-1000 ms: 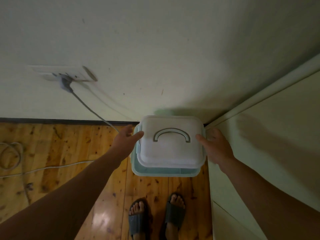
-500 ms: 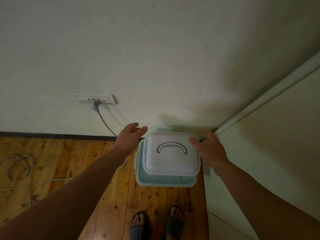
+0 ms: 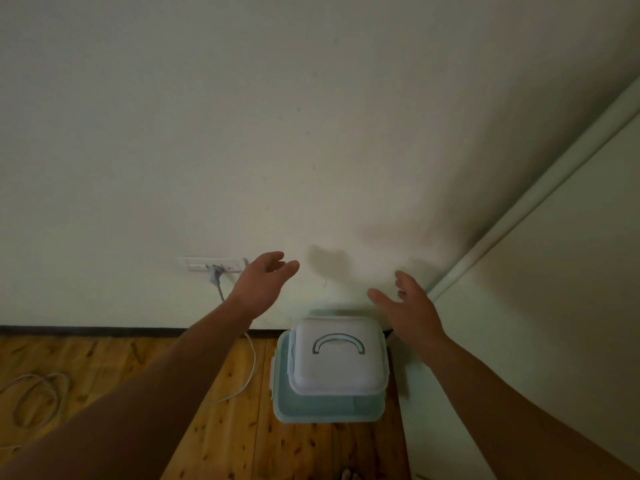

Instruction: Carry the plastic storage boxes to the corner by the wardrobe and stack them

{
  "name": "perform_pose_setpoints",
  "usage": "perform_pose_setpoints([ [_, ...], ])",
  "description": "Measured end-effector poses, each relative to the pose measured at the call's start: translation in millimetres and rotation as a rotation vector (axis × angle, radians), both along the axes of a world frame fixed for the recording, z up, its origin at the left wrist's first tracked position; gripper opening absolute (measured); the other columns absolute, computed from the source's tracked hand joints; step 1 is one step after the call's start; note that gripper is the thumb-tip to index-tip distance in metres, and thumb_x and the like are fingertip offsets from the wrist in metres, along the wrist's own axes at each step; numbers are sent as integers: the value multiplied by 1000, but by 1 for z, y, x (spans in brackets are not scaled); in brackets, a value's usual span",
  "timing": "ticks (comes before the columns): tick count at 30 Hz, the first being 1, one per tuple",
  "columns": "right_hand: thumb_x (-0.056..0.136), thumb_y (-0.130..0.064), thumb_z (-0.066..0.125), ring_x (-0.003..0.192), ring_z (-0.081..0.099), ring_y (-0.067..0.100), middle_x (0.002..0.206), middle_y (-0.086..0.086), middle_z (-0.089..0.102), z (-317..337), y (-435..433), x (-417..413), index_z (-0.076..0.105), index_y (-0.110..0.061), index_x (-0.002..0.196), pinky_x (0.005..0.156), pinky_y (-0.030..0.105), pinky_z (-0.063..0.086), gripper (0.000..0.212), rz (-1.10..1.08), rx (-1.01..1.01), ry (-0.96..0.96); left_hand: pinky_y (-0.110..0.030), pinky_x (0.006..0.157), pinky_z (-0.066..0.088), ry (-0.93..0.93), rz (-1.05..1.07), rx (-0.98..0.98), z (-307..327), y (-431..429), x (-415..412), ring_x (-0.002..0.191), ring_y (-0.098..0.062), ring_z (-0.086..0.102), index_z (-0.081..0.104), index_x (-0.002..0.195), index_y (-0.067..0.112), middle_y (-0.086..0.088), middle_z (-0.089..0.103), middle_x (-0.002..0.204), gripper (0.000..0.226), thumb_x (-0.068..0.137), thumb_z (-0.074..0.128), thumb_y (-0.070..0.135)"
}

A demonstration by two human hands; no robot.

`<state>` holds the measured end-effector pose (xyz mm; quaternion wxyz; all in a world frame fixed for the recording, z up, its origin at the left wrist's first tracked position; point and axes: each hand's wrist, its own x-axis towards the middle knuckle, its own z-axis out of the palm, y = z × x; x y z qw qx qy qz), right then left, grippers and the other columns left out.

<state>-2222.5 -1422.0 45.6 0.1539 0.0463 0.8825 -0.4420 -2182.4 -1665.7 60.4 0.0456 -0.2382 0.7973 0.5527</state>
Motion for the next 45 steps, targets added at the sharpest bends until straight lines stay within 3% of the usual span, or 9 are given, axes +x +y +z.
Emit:
perform_pose_setpoints([
  [5, 82, -54, 66, 134, 40, 19, 151, 1, 37, 44, -7, 0, 31, -25, 148, 106, 38, 37, 79, 32, 37, 79, -28, 87, 37, 47, -37, -56, 48, -11, 6, 107, -11, 49, 45, 140, 18, -1, 55, 134, 55, 92, 58, 43],
  [10, 82, -57, 63, 135, 39, 18, 151, -1, 36, 80, -19, 6, 32, -27, 147, 107, 37, 35, 79, 39, 59, 160, -39, 100, 45, 63, -115, -211, 89, -18, 8, 112, -16, 54, 44, 141, 21, 0, 56, 134, 57, 91, 57, 45],
  [13, 83, -58, 61, 135, 38, 19, 151, 1, 37, 103, -23, 12, 32, -27, 147, 107, 37, 34, 77, 50, 92, 218, -36, 101, 42, 93, -195, -390, 111, -17, 9, 119, -15, 54, 44, 141, 23, 3, 57, 134, 58, 91, 57, 48],
  [17, 86, -55, 58, 137, 35, 21, 151, 3, 36, 134, -22, 22, 28, -25, 149, 107, 36, 31, 76, 58, 148, 328, -33, 99, 41, 133, -251, -485, 138, -11, 11, 120, -14, 53, 44, 140, 25, 5, 57, 134, 58, 90, 57, 51],
  [25, 89, -53, 56, 137, 35, 23, 151, 5, 35, 182, 1, 49, 29, -20, 149, 108, 37, 33, 74, 40, 248, 481, -34, 101, 41, 221, -303, -463, 178, 23, 23, 120, -14, 53, 45, 140, 25, 5, 57, 134, 58, 90, 58, 50],
  [45, 89, -52, 57, 141, 29, 22, 155, 3, 30, 249, 122, 219, 27, -21, 150, 111, 39, 30, 75, -107, 284, 481, -30, 96, 41, 369, -545, -488, 245, 165, 137, 118, -14, 55, 48, 138, 22, 3, 59, 131, 57, 90, 58, 49],
])
